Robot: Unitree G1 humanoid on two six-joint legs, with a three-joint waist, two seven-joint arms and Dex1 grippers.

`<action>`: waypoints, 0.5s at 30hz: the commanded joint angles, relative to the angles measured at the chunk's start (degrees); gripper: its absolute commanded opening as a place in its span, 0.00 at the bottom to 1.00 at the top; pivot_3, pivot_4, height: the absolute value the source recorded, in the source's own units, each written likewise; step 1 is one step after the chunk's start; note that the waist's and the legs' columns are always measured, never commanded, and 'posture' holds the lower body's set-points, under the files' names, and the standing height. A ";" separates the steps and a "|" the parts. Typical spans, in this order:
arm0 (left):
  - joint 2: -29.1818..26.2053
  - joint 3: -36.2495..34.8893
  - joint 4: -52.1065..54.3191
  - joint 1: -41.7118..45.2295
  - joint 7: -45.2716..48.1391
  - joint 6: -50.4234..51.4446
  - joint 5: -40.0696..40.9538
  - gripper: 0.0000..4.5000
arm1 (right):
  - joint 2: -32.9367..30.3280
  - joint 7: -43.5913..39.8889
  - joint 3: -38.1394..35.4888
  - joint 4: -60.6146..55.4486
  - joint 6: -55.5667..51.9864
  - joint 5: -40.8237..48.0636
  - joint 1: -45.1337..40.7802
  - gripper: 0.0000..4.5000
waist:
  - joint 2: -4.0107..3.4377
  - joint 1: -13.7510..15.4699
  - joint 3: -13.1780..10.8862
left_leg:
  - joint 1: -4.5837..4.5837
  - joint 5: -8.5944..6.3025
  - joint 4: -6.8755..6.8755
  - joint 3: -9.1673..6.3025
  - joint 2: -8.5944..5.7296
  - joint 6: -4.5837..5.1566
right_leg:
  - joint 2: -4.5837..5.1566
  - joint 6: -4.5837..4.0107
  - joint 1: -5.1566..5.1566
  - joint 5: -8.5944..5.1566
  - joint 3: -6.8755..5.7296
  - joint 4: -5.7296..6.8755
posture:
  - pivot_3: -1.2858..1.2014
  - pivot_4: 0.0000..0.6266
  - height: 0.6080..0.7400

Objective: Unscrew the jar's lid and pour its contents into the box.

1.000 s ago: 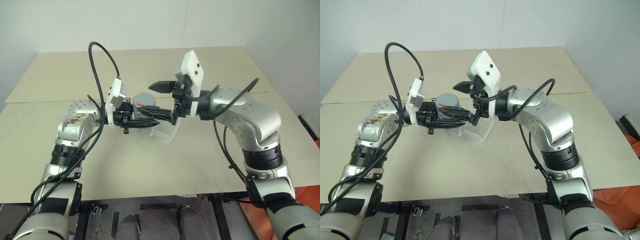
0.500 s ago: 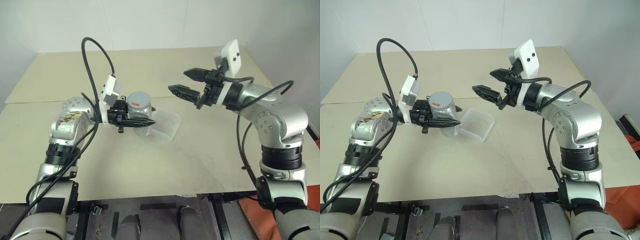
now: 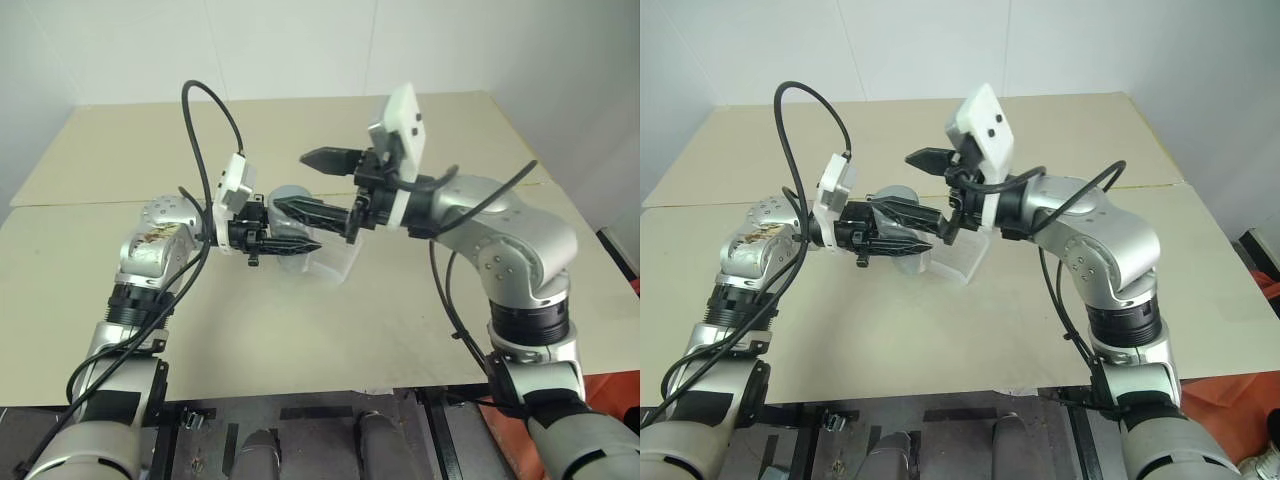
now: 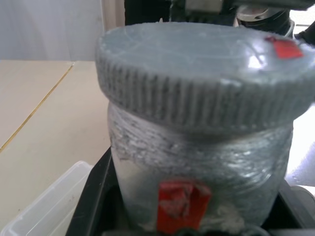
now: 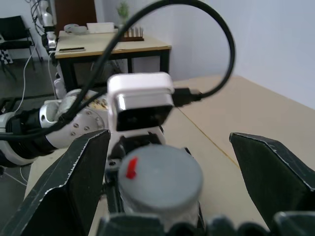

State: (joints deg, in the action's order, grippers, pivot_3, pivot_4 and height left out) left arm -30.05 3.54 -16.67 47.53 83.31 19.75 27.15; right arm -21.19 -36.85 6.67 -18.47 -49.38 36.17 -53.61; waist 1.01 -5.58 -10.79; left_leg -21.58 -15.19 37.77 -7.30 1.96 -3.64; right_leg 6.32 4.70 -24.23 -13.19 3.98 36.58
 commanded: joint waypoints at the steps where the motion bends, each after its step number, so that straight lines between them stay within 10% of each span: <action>1: -0.14 -0.73 1.10 1.34 0.42 -0.79 0.38 0.43 | 0.80 0.46 0.96 -0.91 1.20 -1.27 -1.58 1.00 | 0.00 0.00 0.00 | 0.00 0.00 0.00 0.00 0.00 0.00 | 0.00 0.00 0.00 0.00 0.00 0.00 | 0.52 0.24 1.00; 15: -1.28 -1.45 3.09 -0.07 0.07 0.05 0.82 0.43 | 2.80 1.43 2.74 1.95 2.21 -6.29 -1.38 1.00 | 0.00 -0.03 0.00 | 0.00 0.00 0.00 0.00 0.00 0.00 | 0.00 0.00 -0.01 0.00 0.00 0.02 | 0.52 0.24 1.00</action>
State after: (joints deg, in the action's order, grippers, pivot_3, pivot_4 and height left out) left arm -30.61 3.45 -15.55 47.23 83.28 19.90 27.15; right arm -18.49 -35.81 10.36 -15.79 -48.98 30.39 -53.75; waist 1.01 -5.61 -10.79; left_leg -21.57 -15.19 37.77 -7.30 1.96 -3.64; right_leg 6.32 4.69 -24.24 -13.19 3.98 36.60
